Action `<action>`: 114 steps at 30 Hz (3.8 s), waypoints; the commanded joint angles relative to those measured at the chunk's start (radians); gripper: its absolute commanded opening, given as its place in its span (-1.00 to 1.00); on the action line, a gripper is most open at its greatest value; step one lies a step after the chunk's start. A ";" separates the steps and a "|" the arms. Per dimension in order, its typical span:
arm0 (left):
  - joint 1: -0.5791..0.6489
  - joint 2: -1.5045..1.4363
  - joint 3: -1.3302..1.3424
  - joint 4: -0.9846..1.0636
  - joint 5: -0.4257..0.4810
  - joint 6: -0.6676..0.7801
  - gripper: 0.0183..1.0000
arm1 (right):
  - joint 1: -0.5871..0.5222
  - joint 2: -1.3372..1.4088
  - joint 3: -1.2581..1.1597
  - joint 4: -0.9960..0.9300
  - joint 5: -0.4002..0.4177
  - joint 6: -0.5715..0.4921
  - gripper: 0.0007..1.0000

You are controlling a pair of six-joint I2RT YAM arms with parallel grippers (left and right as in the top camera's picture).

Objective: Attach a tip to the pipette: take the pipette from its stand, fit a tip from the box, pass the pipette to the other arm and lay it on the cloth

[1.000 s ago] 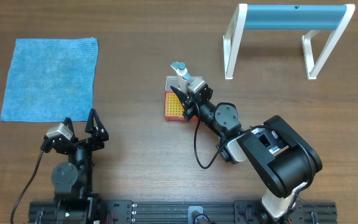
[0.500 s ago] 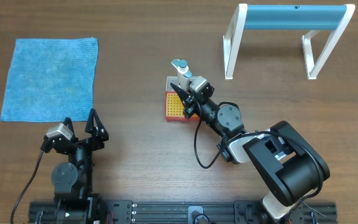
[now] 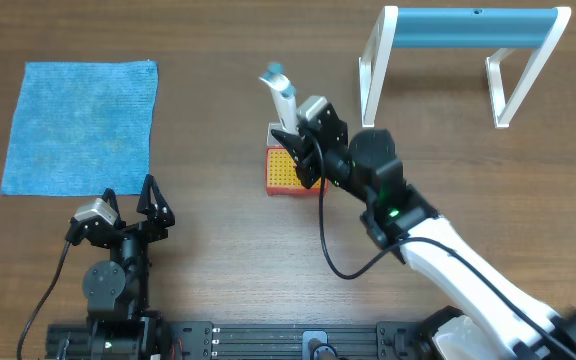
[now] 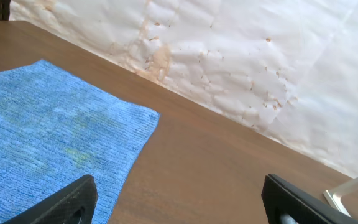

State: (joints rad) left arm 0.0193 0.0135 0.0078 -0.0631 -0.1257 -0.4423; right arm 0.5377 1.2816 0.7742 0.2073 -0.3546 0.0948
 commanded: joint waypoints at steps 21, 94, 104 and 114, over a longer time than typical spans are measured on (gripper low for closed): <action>0.006 -0.005 -0.002 -0.005 -0.002 0.017 0.71 | 0.047 -0.048 0.292 -0.458 -0.132 0.508 -0.85; -0.179 1.444 0.995 0.682 1.511 -0.728 0.71 | 0.045 -0.045 0.290 -0.512 -0.443 0.537 -0.85; -0.216 1.445 0.995 0.681 1.551 -0.728 0.70 | 0.024 -0.045 0.290 -0.513 -0.439 0.512 -0.85; -0.183 1.445 0.995 0.682 1.541 -0.701 0.70 | -0.063 -0.045 0.290 -0.513 -0.444 0.446 -0.85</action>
State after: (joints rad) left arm -0.1802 1.4540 0.9791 0.6117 1.3968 -1.1709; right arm 0.4866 1.2385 1.0557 -0.3141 -0.7879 0.5755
